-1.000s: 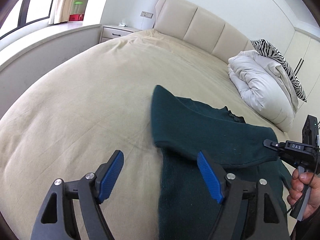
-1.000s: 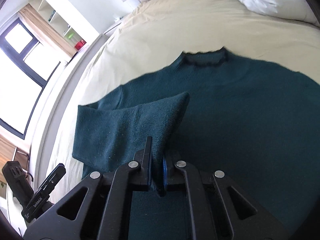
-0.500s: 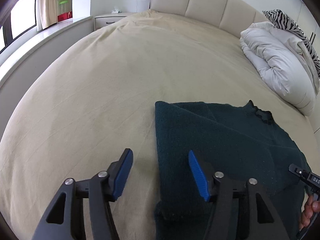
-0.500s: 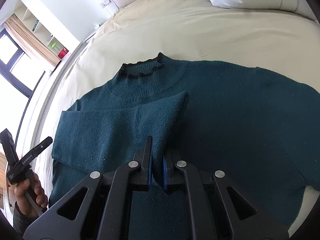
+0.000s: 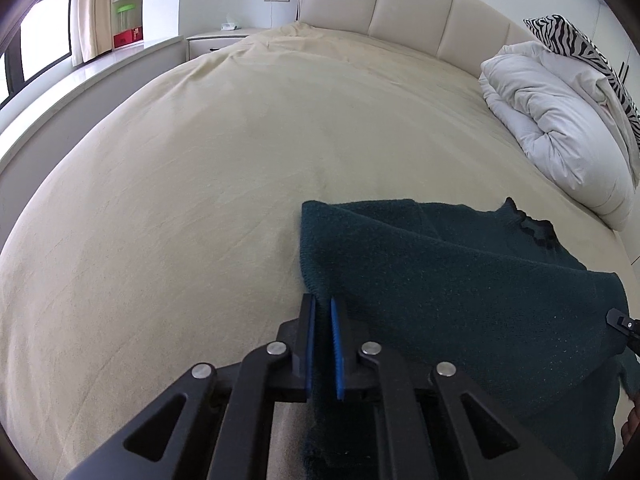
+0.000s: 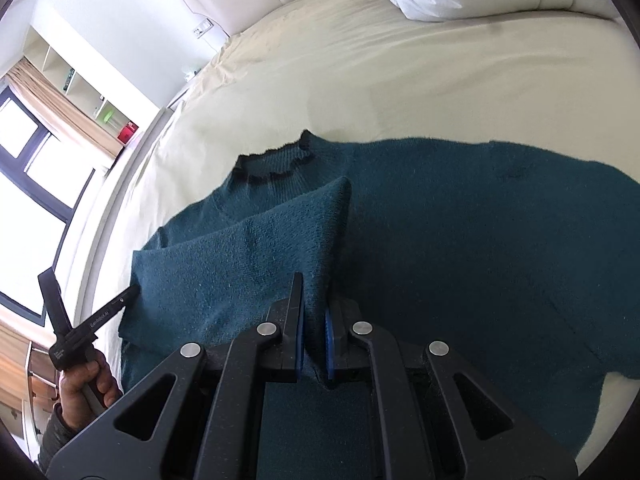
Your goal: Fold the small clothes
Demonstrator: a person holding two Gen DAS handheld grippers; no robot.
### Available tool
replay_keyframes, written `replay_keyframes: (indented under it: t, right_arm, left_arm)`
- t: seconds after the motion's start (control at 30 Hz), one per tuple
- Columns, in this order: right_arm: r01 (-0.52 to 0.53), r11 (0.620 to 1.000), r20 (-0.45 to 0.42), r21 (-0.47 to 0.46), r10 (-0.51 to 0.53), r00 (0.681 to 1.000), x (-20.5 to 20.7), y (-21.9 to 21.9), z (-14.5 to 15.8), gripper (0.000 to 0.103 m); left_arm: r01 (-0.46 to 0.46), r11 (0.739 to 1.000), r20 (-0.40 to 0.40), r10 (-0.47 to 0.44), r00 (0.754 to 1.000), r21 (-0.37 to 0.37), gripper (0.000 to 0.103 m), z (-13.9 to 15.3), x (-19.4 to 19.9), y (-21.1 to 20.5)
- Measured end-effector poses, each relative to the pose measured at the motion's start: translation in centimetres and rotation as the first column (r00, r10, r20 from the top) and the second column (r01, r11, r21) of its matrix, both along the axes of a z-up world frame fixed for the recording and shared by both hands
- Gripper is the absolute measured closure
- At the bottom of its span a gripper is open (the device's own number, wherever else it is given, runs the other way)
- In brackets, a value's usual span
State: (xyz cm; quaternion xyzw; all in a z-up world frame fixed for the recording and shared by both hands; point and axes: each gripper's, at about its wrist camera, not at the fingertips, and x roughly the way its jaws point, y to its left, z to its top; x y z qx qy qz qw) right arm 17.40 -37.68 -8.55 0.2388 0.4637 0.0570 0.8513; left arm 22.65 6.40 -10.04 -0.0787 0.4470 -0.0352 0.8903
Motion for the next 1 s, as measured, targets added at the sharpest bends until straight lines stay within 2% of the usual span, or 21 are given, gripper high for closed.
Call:
replay_keyframes:
  t: [0.1,0.2,0.27,0.37,0.43,0.47,0.5,0.57,0.6,0.67,0.73,0.77,0.8,0.83,0.9,0.93,1.0]
  right_arm:
    - [-0.007,1.0,-0.017,-0.028,0.006,1.0,0.7,-0.2,0.1,0.097]
    - [-0.009,1.0,-0.158,-0.001,0.008,0.987,2.0,-1.0,-4.2,0.097]
    - [0.035,0.997,-0.126,0.069,-0.026,0.992,1.7,-1.8,-5.1,0.098]
    - [0.061,0.994,-0.109,0.095,-0.05,0.993,1.3,-2.1,-4.9,0.093]
    - [0.081,0.995,-0.103,0.056,-0.075,0.992,0.9,-2.2,-4.1,0.088]
    - [0.107,0.994,-0.072,0.007,-0.106,0.992,0.5,-2.3,-3.2,0.087]
    - [0.127,0.991,-0.044,-0.028,-0.129,0.991,0.1,-2.4,-2.3,0.087]
    - [0.157,0.987,0.001,-0.04,-0.157,0.988,-0.7,-2.3,-0.9,0.087]
    - [0.149,0.988,0.028,-0.027,-0.148,0.989,-1.0,-1.9,-0.4,0.087]
    - [0.072,0.997,0.053,-0.026,-0.07,0.996,-1.1,0.1,-0.1,0.087]
    - [0.008,0.999,0.027,-0.031,-0.007,1.0,-0.6,1.5,-1.1,0.087]
    - [-0.006,1.0,-0.017,-0.015,0.005,1.0,-0.3,1.7,-2.4,0.084]
    - [-0.004,1.0,-0.068,0.011,0.005,0.998,0.1,1.5,-3.9,0.085]
    - [0.005,0.998,-0.059,0.059,-0.002,0.998,0.0,0.9,-4.7,0.089]
    - [0.049,0.995,-0.03,0.092,-0.047,0.998,-1.0,-0.7,-4.4,0.088]
    - [0.079,0.994,-0.013,0.08,-0.078,0.997,-1.8,-1.5,-3.7,0.082]
    - [0.142,0.99,0.007,0.026,-0.142,0.99,-3.6,-3.3,-2.1,0.078]
  left_arm:
    - [0.005,1.0,0.009,-0.005,1.0,0.021,0.094,-0.5,0.0,-0.3]
    - [0.006,0.999,0.016,-0.006,1.0,0.037,0.091,-0.5,-0.1,-0.3]
    - [0.001,0.999,0.02,-0.002,1.0,0.032,0.088,-0.2,-0.3,-0.2]
    - [-0.019,0.999,0.04,0.017,0.999,0.05,0.085,0.9,-1.3,-0.3]
    - [-0.04,0.997,0.086,0.034,0.996,0.071,0.085,2.1,-2.5,-0.6]
    - [-0.043,0.996,0.117,0.034,0.993,0.074,0.085,2.7,-3.3,-0.9]
    - [-0.035,0.996,0.145,0.023,0.989,0.08,0.085,3.2,-4.0,-1.4]
    - [0.003,0.993,0.164,-0.023,0.986,0.117,0.081,3.3,-4.7,-2.9]
    - [0.031,0.99,0.143,-0.051,0.988,0.138,0.081,2.7,-4.5,-3.6]
    - [0.056,0.984,0.049,-0.065,0.997,0.169,0.08,0.4,-3.5,-4.1]
    - [0.059,0.989,0.054,-0.067,0.996,0.135,0.079,-0.4,-3.4,-3.4]
    - [0.066,0.989,0.049,-0.073,0.996,0.134,0.079,-0.3,-3.4,-3.4]
    - [0.072,0.987,0.047,-0.08,0.996,0.143,0.078,0.0,-3.4,-3.4]
    - [0.078,0.987,0.048,-0.086,0.995,0.143,0.078,0.1,-3.5,-3.3]
    - [0.069,0.992,0.043,-0.074,0.996,0.106,0.078,0.3,-3.7,-2.7]
    - [0.054,0.995,0.042,-0.058,0.997,0.083,0.078,0.7,-4.0,-2.3]
    - [0.02,0.998,0.056,-0.023,0.998,0.058,0.061,1.9,-5.1,-1.9]
